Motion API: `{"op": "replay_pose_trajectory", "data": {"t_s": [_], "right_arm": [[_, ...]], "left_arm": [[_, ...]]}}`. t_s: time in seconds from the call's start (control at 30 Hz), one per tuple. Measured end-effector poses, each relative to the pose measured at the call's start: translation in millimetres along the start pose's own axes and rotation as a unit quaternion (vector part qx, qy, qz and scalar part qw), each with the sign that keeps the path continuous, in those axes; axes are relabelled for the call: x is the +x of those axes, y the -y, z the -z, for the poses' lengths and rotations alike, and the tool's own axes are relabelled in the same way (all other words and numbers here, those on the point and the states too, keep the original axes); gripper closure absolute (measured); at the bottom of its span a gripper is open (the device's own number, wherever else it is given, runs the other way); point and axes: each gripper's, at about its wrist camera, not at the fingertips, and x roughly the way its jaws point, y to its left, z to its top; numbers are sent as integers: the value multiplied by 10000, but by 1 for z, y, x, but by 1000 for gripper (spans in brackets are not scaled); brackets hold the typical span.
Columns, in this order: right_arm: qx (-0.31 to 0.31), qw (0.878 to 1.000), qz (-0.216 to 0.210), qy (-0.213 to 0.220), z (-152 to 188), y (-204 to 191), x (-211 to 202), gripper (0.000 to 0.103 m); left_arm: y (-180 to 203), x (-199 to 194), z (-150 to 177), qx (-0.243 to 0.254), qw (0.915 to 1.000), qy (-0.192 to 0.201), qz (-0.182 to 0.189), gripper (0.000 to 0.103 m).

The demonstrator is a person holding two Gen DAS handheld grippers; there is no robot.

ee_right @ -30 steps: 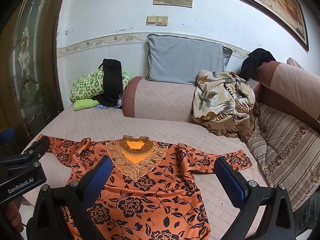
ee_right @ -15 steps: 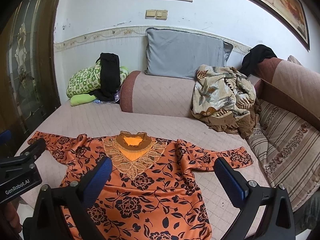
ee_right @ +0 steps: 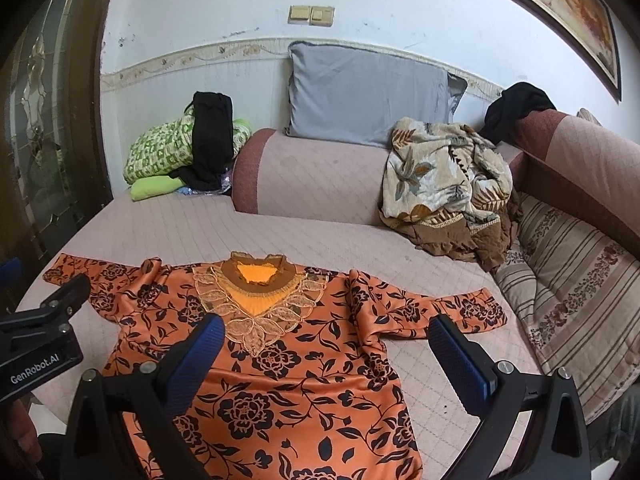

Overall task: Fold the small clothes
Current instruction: 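Grasp the sleeve cuff with the right gripper and fold it across the blouse body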

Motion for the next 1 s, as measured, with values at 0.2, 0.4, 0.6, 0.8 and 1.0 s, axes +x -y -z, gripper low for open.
{"op": "replay_pose_trajectory", "data": {"t_s": [0.2, 0.4, 0.6, 0.8, 1.0], "right_arm": [[92, 9993, -221, -304, 16, 20, 48, 0], [1685, 9811, -496, -809, 42, 128, 137, 0], [4200, 9035, -530, -675, 76, 273, 213, 0], [6140, 7848, -612, -583, 126, 349, 278, 13], [6228, 7807, -315, -412, 120, 376, 312, 21]], "left_arm": [[1, 57, 3, -216, 9995, -97, 209, 0], [-4, 151, 13, -970, 9903, -565, 821, 0], [-1, 218, 38, -1350, 9811, -1040, 911, 0], [8, 239, 35, -1106, 9859, -1050, 688, 0], [19, 253, 35, -826, 9845, -1328, 794, 0]]}}
